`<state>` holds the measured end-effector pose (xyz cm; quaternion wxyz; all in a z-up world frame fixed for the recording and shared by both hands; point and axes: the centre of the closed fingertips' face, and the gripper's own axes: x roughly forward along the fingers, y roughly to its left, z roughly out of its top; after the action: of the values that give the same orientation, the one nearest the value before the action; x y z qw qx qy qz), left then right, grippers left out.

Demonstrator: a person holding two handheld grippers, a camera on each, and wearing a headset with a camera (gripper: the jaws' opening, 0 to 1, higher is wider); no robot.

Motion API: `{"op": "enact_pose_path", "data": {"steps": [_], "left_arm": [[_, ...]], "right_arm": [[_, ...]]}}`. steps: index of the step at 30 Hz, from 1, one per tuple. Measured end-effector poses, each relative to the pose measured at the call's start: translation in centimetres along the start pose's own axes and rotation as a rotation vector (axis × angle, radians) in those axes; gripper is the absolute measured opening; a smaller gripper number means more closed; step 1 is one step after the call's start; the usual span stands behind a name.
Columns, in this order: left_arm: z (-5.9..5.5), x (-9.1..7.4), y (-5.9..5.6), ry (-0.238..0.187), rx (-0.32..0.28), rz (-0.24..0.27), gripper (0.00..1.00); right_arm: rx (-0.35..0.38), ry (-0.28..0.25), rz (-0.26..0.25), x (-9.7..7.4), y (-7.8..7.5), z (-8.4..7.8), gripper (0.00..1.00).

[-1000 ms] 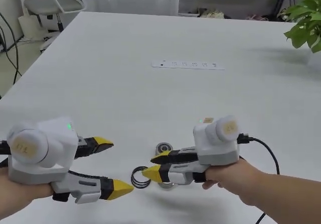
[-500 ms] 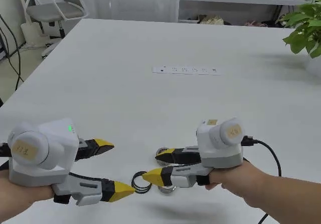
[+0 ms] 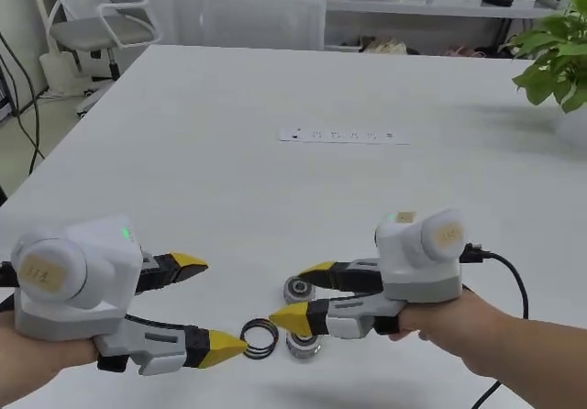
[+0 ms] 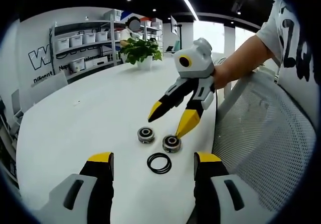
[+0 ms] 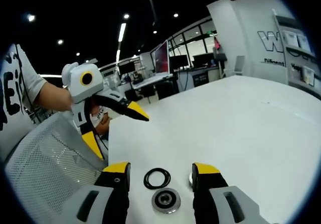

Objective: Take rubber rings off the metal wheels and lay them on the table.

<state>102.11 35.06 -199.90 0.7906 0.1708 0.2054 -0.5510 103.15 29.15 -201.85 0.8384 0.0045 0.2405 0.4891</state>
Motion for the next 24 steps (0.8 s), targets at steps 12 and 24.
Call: {"op": "enact_pose_path", "data": {"steps": [12, 24], "left_arm": [[0.4, -0.1, -0.2, -0.007, 0.001, 0.001, 0.64], [1.2, -0.2, -0.5, -0.018, 0.000, 0.000, 0.68]], "right_arm": [[-0.021, -0.037, -0.040, -2.3, -0.6, 0.9, 0.57], [-0.061, -0.043, -0.092, -5.5, -1.4, 0.7, 0.67]]}}
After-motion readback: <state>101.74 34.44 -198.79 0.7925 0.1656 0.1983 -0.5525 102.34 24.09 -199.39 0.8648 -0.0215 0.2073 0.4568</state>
